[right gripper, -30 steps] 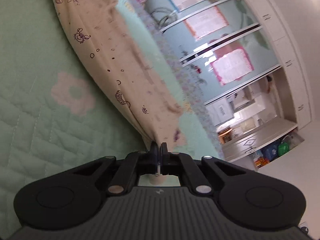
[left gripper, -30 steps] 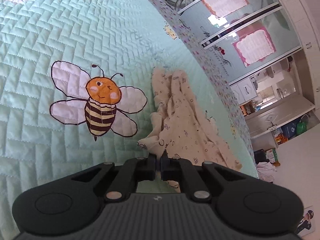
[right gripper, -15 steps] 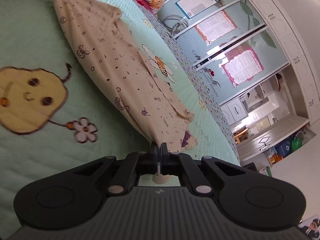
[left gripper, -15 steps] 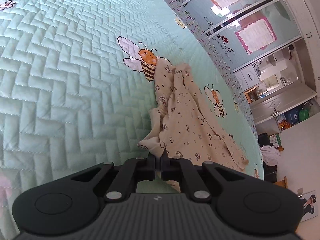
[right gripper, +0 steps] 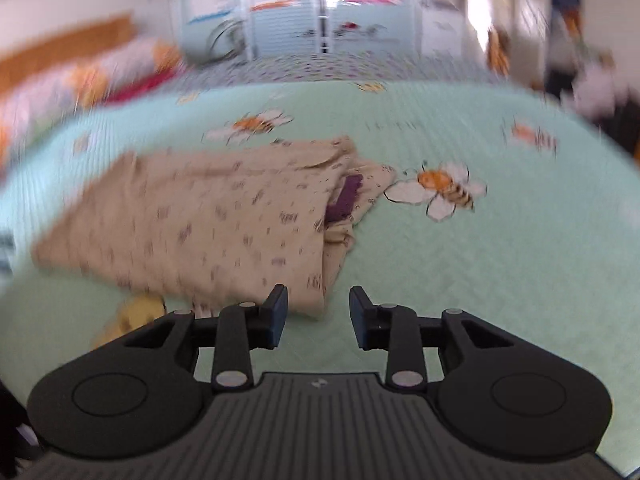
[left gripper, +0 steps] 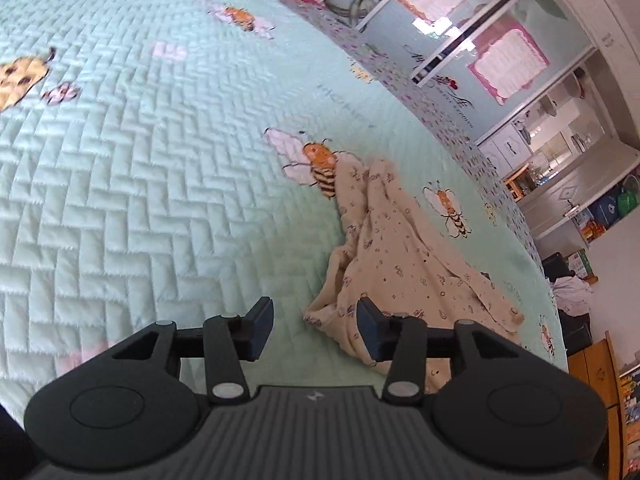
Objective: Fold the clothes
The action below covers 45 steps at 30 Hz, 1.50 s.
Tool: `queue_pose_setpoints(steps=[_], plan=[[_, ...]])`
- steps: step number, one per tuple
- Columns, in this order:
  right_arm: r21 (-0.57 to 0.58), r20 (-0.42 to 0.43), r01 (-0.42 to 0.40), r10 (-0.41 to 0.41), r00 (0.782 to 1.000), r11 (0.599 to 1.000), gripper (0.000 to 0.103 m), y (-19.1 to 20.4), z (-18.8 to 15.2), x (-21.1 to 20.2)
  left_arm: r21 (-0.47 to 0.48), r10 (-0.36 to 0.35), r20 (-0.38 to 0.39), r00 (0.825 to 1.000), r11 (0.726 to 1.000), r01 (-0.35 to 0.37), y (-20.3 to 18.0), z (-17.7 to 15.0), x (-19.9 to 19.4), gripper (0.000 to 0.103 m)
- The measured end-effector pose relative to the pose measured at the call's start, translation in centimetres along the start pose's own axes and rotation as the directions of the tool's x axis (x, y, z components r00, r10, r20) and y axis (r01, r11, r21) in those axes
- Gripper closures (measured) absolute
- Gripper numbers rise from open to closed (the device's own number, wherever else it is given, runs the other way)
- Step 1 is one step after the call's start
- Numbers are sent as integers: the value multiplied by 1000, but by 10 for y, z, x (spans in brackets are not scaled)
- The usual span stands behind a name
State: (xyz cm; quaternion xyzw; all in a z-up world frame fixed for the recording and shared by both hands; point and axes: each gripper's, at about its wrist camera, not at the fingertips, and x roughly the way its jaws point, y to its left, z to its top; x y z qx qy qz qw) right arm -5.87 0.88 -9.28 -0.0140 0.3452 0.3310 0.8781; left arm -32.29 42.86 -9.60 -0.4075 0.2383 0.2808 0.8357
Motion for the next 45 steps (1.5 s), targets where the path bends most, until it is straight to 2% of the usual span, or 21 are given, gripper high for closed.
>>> queue_pose_setpoints(steps=[1,4,7,9,10,13,17,20,22,23,25,30,31,32,34,37,39,40,42,43,45], plan=[[52,-4,-34,34,999,998,68,-6,1,5,28,-4,2,1000,1000,4,-5,4,2,53],[101,-52,-57,63,997,993,69,-12,9,37,110,-10,-15,1000,994,12,-21,12,13,46],[151,-106,-78,95,990,985,70,-20,15,69,155,5,-44,999,988,2,-31,10,29,46],[183,-134,-91,117,984,979,99,-27,14,83,187,22,-51,998,982,-12,-35,9,37,46],[175,-137,-88,112,984,981,103,-27,14,87,201,31,-52,998,979,-20,-36,8,40,46],[209,-76,-84,102,992,974,103,-36,24,82,232,49,-43,998,972,-38,-40,9,47,46],[197,-96,-86,107,990,977,103,-38,26,81,240,46,-35,998,970,-36,-41,13,50,46],[248,-68,-115,136,988,962,102,-42,21,78,247,36,-34,999,969,-26,-39,16,52,46],[288,-44,-138,157,987,948,92,-46,18,76,250,32,-45,998,968,-20,-38,19,53,46],[308,-31,-149,167,986,940,76,-48,16,75,255,31,-49,998,967,-18,-38,20,53,46],[308,-26,-140,156,987,941,70,-48,16,76,267,22,-61,998,964,-4,-39,23,54,46],[292,-38,-144,162,986,946,70,-42,19,82,268,-20,-130,991,962,54,-42,21,66,46],[290,-43,-144,163,986,946,76,-41,18,83,251,-26,-142,990,966,62,-40,20,71,46],[291,-48,-145,165,985,946,88,-41,18,85,226,-35,-154,987,972,70,-38,20,75,47],[300,-53,-139,162,985,944,98,-42,16,86,160,-66,-173,983,983,94,-31,21,79,48],[315,-50,-146,169,984,938,99,-45,14,84,114,-116,-184,976,984,138,-25,22,75,49],[317,-49,-157,181,982,935,99,-46,12,83,112,-133,-200,971,981,157,-23,22,74,55],[320,-53,-159,185,981,934,99,-46,11,85,109,-138,-210,968,980,164,-22,22,75,62],[326,-59,-157,186,981,932,99,-45,10,88,83,-166,-234,958,978,189,-19,23,80,85],[329,-59,-156,185,981,931,99,-44,9,89,65,-179,-241,954,978,200,-17,23,82,102],[336,-57,-156,185,981,929,100,-43,7,89,38,-191,-238,952,978,206,-13,24,83,102]])
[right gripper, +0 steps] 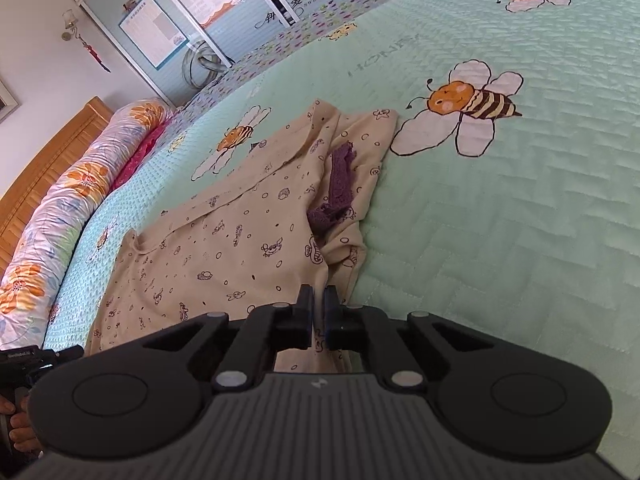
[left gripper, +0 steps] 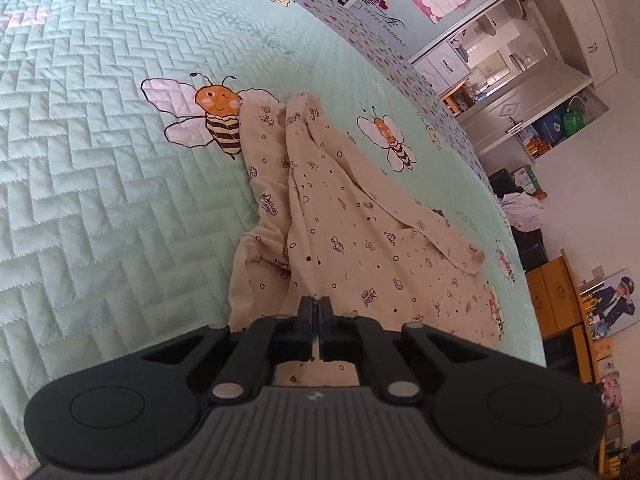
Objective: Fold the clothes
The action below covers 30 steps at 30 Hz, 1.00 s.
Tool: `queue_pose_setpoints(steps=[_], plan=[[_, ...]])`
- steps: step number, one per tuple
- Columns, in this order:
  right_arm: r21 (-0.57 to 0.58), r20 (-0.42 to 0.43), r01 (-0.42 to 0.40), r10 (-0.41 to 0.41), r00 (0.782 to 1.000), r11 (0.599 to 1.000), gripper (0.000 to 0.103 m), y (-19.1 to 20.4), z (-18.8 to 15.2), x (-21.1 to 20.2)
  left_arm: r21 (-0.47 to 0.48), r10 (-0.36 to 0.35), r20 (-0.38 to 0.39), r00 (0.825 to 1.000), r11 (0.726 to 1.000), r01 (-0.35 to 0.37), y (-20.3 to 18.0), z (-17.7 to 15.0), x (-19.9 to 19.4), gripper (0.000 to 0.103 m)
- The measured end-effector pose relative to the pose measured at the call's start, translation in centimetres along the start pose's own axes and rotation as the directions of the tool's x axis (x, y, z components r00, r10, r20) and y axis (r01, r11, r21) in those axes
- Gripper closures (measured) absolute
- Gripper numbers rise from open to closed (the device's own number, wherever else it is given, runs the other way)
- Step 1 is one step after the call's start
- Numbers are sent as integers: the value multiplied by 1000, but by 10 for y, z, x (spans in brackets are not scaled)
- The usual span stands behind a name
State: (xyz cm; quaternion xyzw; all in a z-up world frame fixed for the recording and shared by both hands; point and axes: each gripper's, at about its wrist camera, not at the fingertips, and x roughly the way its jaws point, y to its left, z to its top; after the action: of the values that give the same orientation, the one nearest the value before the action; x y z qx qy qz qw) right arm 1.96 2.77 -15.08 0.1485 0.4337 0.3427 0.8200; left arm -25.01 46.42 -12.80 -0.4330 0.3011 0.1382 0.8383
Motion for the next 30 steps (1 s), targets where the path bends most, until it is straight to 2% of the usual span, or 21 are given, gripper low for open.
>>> queue_pose_setpoints(steps=[5,7,9,12,13,15,16,17,22,24,25,26,27,30], plan=[[19,54,2,-3,999,1000,103,-4,3,-15,-67,48,62,997,997,-43,23,2,-18,103],[23,64,12,-14,998,1000,103,-6,5,-17,-115,21,67,998,993,-13,37,3,-23,103],[26,62,19,-20,998,999,103,-7,3,-15,-121,-9,59,998,992,17,39,-1,-24,102],[64,64,-27,23,998,998,102,-7,0,-14,-116,-33,35,999,993,37,34,-6,-17,102],[83,59,-44,39,998,996,95,-8,-1,-13,-111,-38,30,999,993,41,32,-8,-16,101],[86,55,-51,46,997,995,77,-6,-4,-14,-102,-47,21,999,994,48,28,-12,-12,90],[78,57,-51,47,997,996,63,-5,-5,-16,-94,-48,22,999,994,50,26,-14,-12,77],[69,60,-51,47,997,996,61,-5,-7,-19,-82,-51,26,998,995,53,24,-17,-13,67],[18,24,-86,85,996,996,61,-6,-20,-30,-23,-84,29,996,996,85,20,-28,-18,67],[-20,-1,-82,82,997,996,65,-4,-25,-27,-7,-86,10,996,996,86,20,-27,-11,71],[-38,-13,-78,77,997,996,74,-3,-27,-25,8,-79,-2,997,997,79,19,-27,-7,88],[-44,-19,-73,72,997,996,94,-3,-28,-22,30,-64,-16,998,997,65,17,-26,-2,102],[-46,-24,-68,67,998,997,101,-4,-28,-19,45,-50,-17,999,998,51,17,-26,-3,102],[-58,0,-57,57,998,997,102,-4,-24,-31,68,-13,19,1000,998,12,21,-21,-23,103]])
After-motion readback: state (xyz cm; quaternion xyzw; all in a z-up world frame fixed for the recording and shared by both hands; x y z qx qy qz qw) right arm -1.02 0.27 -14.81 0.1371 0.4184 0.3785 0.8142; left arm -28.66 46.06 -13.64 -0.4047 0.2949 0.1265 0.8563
